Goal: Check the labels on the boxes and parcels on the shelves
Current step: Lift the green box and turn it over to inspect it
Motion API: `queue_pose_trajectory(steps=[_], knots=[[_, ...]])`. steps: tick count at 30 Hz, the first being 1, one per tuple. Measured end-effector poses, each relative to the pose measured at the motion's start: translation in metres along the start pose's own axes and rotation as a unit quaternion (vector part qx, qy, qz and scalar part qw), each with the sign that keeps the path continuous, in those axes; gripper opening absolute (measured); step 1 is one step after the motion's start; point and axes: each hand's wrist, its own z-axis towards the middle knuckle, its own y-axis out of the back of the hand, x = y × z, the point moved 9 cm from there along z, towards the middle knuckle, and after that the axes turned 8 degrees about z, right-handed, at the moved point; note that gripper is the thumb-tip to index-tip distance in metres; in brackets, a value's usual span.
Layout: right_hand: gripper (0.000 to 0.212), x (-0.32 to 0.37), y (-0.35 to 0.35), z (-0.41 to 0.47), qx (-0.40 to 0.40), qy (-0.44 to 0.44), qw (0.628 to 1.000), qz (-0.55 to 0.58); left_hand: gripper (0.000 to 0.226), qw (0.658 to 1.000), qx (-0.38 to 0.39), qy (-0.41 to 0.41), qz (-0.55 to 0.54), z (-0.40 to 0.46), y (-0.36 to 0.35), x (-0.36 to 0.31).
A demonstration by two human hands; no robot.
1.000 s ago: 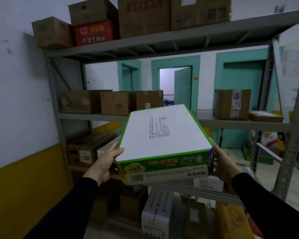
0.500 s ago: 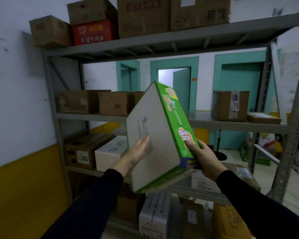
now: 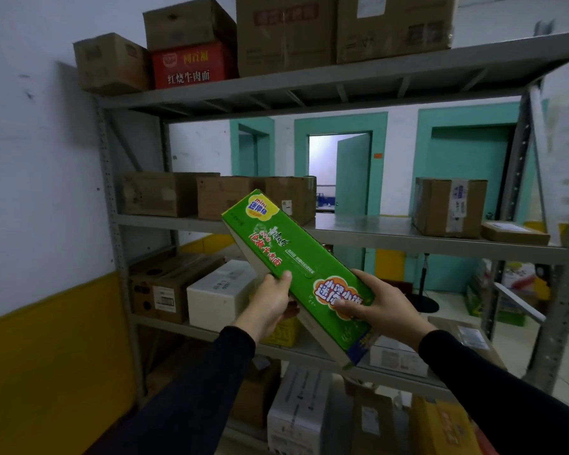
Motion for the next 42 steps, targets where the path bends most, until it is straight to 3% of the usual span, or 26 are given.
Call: queue_pose_trajectory(steps=[4, 6, 11, 15, 17, 18, 19, 21, 24, 26, 28, 30, 33, 35, 38, 40, 42], knots=[[0.09, -0.005, -0.003, 0.003, -0.01, 0.005, 0.998, 0.059, 0.041, 0.999, -0.012, -0.016, 0.037, -0.001, 0.006, -0.005], [0.077, -0.012, 0.0, 0.007, -0.023, 0.001, 0.988, 0.15, 0.048, 0.998, -0.01, -0.032, 0.057, -0.004, 0.007, -0.012], [0.038, -0.032, 0.013, 0.013, -0.074, -0.053, 0.916, 0.391, 0.053, 0.987, -0.007, -0.11, 0.114, -0.008, 0.02, -0.033], [0.022, -0.046, 0.015, 0.017, -0.092, -0.094, 0.851, 0.508, 0.064, 0.975, -0.111, -0.039, 0.186, 0.003, 0.08, 0.001], [0.03, -0.052, 0.018, 0.019, -0.084, -0.088, 0.826, 0.551, 0.086, 0.989, -0.097, 0.029, 0.104, 0.018, 0.103, 0.032], [0.042, -0.054, 0.019, 0.02, -0.076, -0.08, 0.819, 0.563, 0.077, 0.995, -0.072, 0.057, 0.036, 0.015, 0.103, 0.04], [0.054, -0.058, 0.022, 0.023, -0.07, -0.07, 0.818, 0.567, 0.059, 0.996, -0.044, 0.07, -0.019, 0.006, 0.1, 0.039], [0.044, -0.062, 0.02, 0.022, -0.058, -0.07, 0.813, 0.575, 0.04, 0.994, -0.009, 0.072, -0.084, -0.001, 0.096, 0.036], [0.036, -0.062, 0.017, 0.017, -0.045, -0.082, 0.815, 0.572, 0.037, 0.992, -0.002, 0.063, -0.107, -0.007, 0.099, 0.035], [0.037, -0.073, 0.021, 0.017, -0.072, -0.1, 0.845, 0.52, 0.037, 0.991, -0.017, 0.072, -0.115, -0.007, 0.101, 0.036], [0.037, -0.089, 0.029, 0.017, -0.107, -0.15, 0.873, 0.451, 0.039, 0.994, -0.007, 0.043, -0.104, -0.006, 0.101, 0.022], [0.048, -0.101, 0.032, 0.015, -0.129, -0.198, 0.881, 0.41, 0.056, 0.996, -0.015, 0.001, -0.091, -0.002, 0.102, 0.006], [0.063, -0.095, 0.029, 0.017, -0.111, -0.199, 0.907, 0.353, 0.055, 0.99, -0.059, -0.107, 0.068, -0.008, 0.099, -0.037], [0.066, -0.086, 0.02, 0.019, -0.09, -0.192, 0.92, 0.331, 0.087, 0.941, -0.107, -0.161, 0.279, -0.008, 0.09, -0.061], [0.071, -0.067, 0.008, 0.022, -0.079, -0.171, 0.921, 0.34, 0.113, 0.79, -0.161, -0.233, 0.543, -0.017, 0.064, -0.089], [0.067, -0.054, 0.004, 0.026, -0.078, -0.148, 0.915, 0.366, 0.116, 0.705, -0.158, -0.295, 0.626, -0.025, 0.039, -0.095], [0.059, -0.044, 0.001, 0.028, -0.075, -0.14, 0.9, 0.407, 0.115, 0.641, -0.147, -0.344, 0.671, -0.031, 0.021, -0.095]])
